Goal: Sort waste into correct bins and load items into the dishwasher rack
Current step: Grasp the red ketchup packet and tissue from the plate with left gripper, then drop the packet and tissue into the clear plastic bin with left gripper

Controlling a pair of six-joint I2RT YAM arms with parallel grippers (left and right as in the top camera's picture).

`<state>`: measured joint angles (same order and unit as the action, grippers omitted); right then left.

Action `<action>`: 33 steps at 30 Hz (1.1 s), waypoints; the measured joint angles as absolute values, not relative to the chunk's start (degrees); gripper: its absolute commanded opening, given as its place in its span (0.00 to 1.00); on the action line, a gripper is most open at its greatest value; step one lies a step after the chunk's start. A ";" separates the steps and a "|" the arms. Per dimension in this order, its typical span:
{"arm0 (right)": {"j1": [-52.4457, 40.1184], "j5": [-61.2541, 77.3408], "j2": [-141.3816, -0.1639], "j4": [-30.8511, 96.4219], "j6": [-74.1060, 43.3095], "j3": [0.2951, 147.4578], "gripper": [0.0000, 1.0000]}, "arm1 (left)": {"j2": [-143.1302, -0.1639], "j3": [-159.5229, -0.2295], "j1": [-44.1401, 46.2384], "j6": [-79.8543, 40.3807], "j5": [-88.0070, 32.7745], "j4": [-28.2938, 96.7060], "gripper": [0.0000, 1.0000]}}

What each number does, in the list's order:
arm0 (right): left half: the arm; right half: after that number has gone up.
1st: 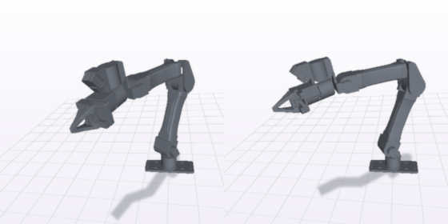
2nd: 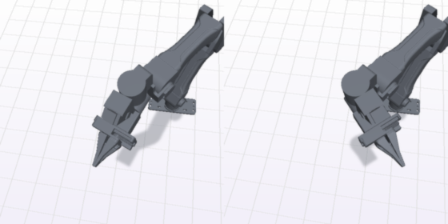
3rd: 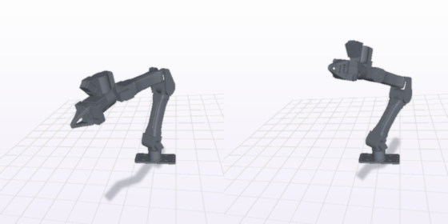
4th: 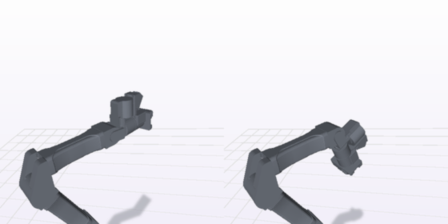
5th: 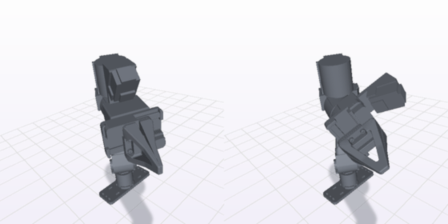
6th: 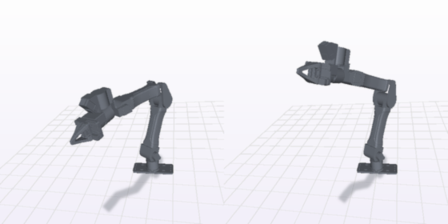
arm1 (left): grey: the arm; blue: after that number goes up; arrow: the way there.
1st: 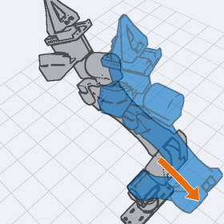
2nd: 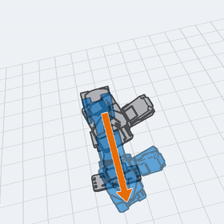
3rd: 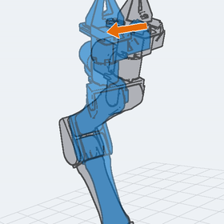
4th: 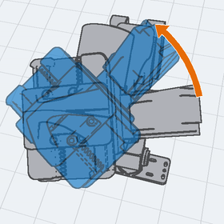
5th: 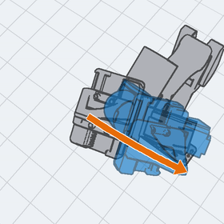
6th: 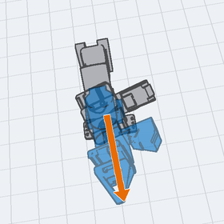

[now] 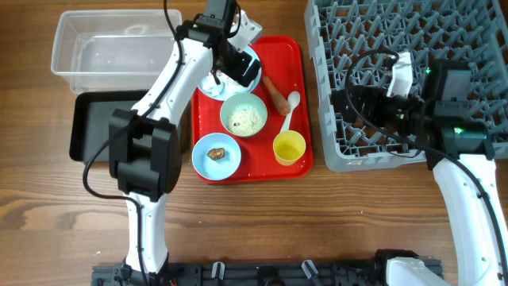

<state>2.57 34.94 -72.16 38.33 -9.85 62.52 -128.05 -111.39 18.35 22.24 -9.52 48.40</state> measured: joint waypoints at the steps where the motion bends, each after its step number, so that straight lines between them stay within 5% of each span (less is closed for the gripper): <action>1: 2.57 34.94 -72.16 38.39 -9.85 62.52 1.00 | -128.97 -111.39 17.63 22.20 -8.95 47.68 1.00; 9: 2.57 34.68 -72.16 39.40 -9.89 62.52 1.00 | -135.66 -111.39 13.06 20.64 -7.92 44.73 1.00; 11: 2.57 34.68 -72.16 39.66 -9.89 62.52 1.00 | -136.79 -111.39 13.08 20.64 -7.94 44.75 0.92; 13: 2.57 34.68 -72.16 39.70 -10.07 62.52 1.00 | -137.12 -111.59 13.13 20.43 -7.75 44.93 0.38; 15: 2.57 34.61 -72.16 39.72 -10.07 62.52 1.00 | -137.27 -111.72 13.21 20.21 -7.35 45.04 0.04; 27: 2.57 34.46 -72.16 39.81 -10.26 62.52 1.00 | -135.04 -115.87 13.43 10.52 -8.10 48.51 0.04; 33: 2.57 34.46 -72.16 39.86 -10.26 62.52 1.00 | -120.68 -120.53 1.54 6.52 -7.53 45.89 0.04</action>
<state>2.57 34.46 -72.16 39.86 -10.26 62.52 -120.68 -120.53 1.54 6.52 -7.53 45.89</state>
